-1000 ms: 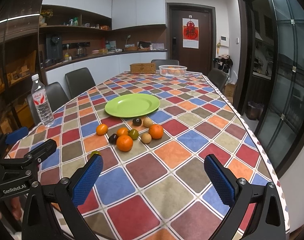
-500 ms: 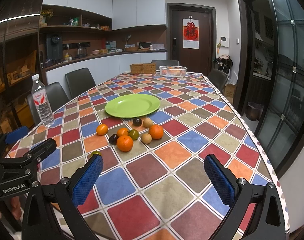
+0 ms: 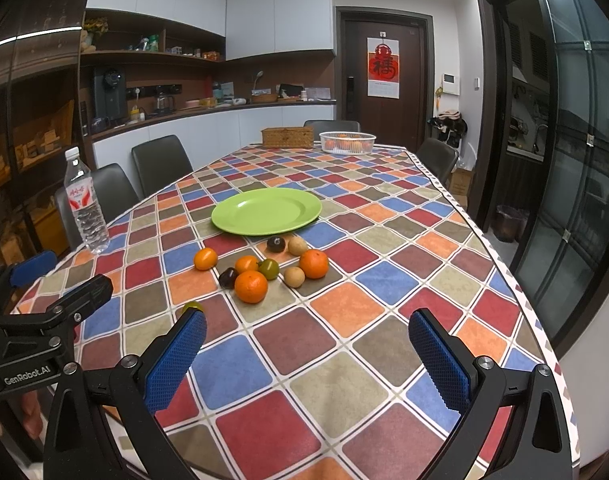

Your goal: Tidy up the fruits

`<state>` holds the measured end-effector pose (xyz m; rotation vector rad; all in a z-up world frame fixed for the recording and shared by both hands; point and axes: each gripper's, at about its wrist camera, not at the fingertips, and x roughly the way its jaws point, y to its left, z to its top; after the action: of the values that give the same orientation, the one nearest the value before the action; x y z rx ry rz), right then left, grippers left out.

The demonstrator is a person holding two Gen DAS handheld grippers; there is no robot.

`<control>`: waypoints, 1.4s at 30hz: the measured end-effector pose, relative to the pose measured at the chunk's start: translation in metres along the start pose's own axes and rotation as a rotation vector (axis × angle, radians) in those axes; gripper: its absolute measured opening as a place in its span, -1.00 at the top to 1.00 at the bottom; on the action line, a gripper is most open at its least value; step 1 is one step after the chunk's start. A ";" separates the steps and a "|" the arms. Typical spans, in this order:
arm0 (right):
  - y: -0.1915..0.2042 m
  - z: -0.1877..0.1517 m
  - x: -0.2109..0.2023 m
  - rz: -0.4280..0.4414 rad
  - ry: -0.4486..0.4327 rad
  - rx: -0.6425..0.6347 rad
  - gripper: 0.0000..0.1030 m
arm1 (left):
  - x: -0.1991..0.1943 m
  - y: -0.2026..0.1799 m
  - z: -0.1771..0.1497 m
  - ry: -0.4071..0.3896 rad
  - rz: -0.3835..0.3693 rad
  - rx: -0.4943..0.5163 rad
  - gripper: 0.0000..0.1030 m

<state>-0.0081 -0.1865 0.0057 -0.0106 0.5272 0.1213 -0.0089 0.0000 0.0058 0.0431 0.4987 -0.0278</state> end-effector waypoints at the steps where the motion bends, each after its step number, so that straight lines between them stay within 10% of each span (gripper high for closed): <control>1: 0.000 0.000 0.000 -0.001 0.000 -0.001 -0.98 | 0.000 0.000 0.000 0.000 -0.001 0.000 -0.99; 24: 0.014 -0.001 0.050 0.044 0.078 -0.124 -0.98 | 0.043 0.001 0.006 0.065 -0.004 0.059 -0.80; 42: 0.029 0.010 0.116 0.148 0.181 -0.194 -0.58 | 0.099 -0.005 -0.011 0.228 -0.129 0.129 -0.09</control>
<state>0.0928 -0.1438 -0.0436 -0.1736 0.6954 0.3177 0.0724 -0.0057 -0.0517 0.1418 0.7272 -0.1828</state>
